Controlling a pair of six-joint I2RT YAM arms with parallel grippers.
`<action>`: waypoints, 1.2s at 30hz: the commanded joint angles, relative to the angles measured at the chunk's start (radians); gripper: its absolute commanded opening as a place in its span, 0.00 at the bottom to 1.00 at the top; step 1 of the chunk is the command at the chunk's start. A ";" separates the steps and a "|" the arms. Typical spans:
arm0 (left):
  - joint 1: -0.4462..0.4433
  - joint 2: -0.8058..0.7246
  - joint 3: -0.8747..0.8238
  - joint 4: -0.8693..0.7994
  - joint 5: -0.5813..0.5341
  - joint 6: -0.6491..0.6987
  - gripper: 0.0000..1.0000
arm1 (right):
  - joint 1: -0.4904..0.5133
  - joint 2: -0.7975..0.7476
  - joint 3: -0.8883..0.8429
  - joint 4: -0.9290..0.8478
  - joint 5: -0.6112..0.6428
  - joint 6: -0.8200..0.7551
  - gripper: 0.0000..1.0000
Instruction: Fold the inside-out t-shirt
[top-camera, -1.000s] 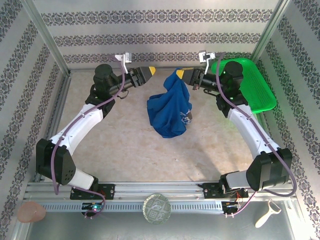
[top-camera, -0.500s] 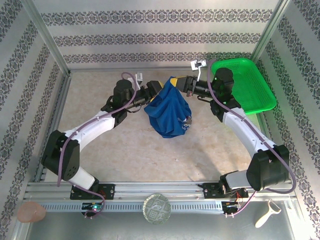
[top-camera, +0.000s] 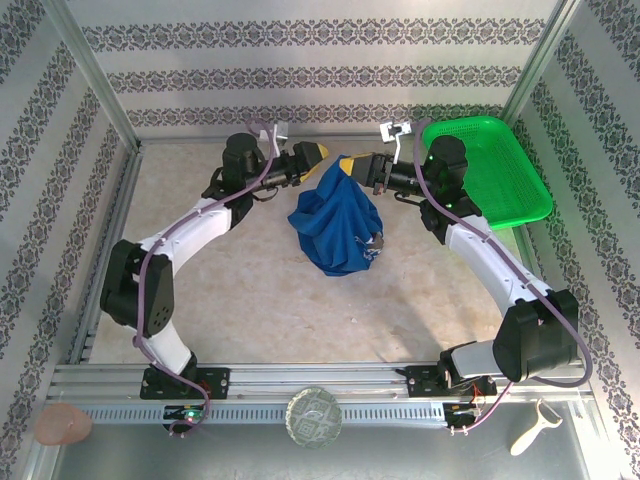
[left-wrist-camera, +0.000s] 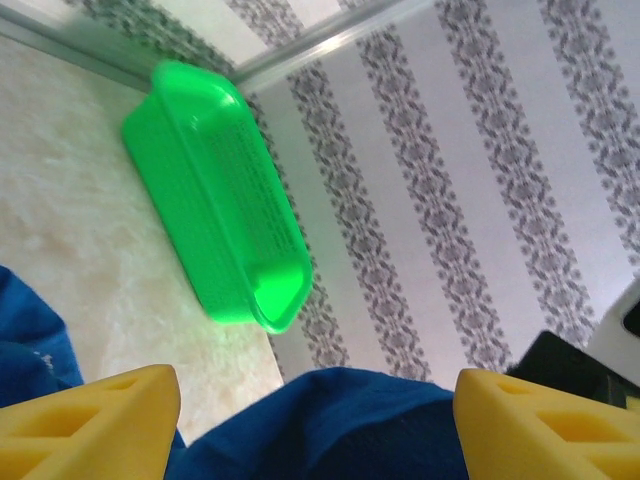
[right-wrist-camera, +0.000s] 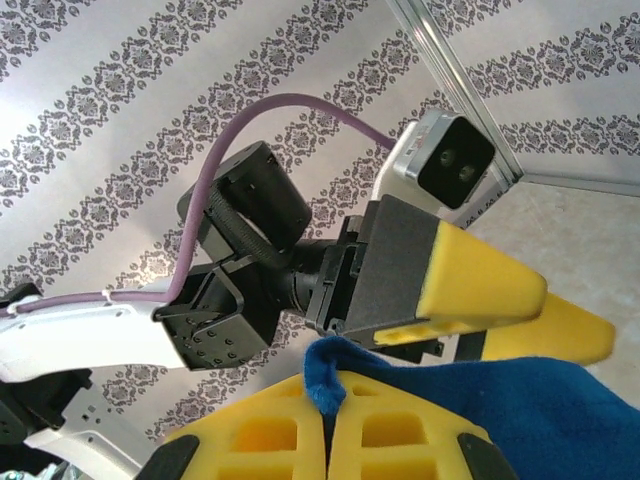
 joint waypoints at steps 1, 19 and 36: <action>-0.010 0.032 0.040 0.034 0.149 0.040 0.71 | 0.012 -0.012 0.020 0.028 -0.033 -0.031 0.00; -0.053 0.123 0.036 0.313 0.258 -0.095 0.00 | -0.052 -0.088 -0.111 0.042 0.012 -0.027 0.00; 0.015 -0.150 -0.069 0.205 0.100 0.178 0.00 | -0.066 -0.224 -0.352 -0.217 0.344 -0.081 0.74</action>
